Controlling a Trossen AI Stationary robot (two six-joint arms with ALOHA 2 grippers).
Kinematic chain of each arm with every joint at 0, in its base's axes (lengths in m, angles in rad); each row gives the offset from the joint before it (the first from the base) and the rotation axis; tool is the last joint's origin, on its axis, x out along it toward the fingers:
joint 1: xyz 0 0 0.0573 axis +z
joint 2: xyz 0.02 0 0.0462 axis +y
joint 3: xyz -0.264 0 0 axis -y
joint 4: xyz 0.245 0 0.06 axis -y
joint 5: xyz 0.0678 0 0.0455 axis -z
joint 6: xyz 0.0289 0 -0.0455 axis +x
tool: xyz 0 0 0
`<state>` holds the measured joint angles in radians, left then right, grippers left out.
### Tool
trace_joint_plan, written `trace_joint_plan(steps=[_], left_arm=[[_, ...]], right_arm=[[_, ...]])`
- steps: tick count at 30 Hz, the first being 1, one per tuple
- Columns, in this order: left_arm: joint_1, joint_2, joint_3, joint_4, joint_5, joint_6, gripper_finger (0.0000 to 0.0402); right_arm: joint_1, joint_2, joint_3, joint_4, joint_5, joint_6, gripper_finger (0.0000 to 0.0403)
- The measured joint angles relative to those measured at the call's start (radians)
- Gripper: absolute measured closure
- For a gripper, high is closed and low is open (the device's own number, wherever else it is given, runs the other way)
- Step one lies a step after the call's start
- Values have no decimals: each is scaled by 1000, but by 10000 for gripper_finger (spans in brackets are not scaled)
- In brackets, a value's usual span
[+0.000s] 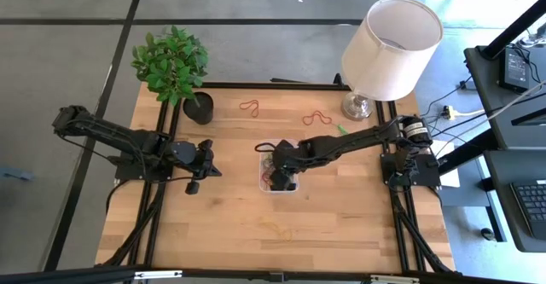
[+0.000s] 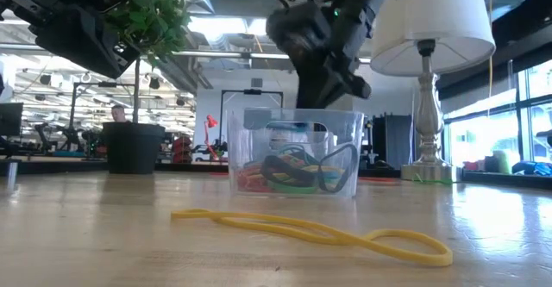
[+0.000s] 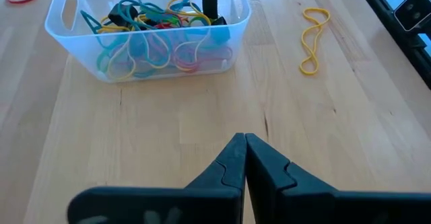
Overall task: Pick and place rubber bands into bin
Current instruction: Put the blue rubber band into the transparent container, then put the yellow rubber band into the transparent container
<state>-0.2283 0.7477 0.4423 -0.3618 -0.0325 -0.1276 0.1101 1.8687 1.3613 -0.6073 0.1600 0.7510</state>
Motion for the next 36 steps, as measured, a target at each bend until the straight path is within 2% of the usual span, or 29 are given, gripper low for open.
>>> trace_joint_plan(steps=[6, 15, 20, 25, 30, 33, 36], left_arm=[[0, 0, 0, 0, -11, 0, 396], [0, 2, 2, 56, -12, -22, 381], [-4, 50, 62, 11, -18, -69, 372], [-62, 184, 188, -11, -88, -71, 386], [-143, 390, 372, -64, -165, -69, 399], [-184, 527, 493, -107, -207, -70, 398], [-204, 657, 605, -113, -225, -70, 394]], right_arm=[[0, 0, -25, -4, -5, 30, 383], [-1, -8, -21, -10, -31, 9, 295], [0, -62, -15, -8, -31, -70, 264], [16, -131, -14, -48, -31, -163, 267], [63, -209, -31, -146, -16, -258, 288], [104, -304, -135, -141, 15, -261, 304], [150, -447, -300, -78, 20, -204, 318]])
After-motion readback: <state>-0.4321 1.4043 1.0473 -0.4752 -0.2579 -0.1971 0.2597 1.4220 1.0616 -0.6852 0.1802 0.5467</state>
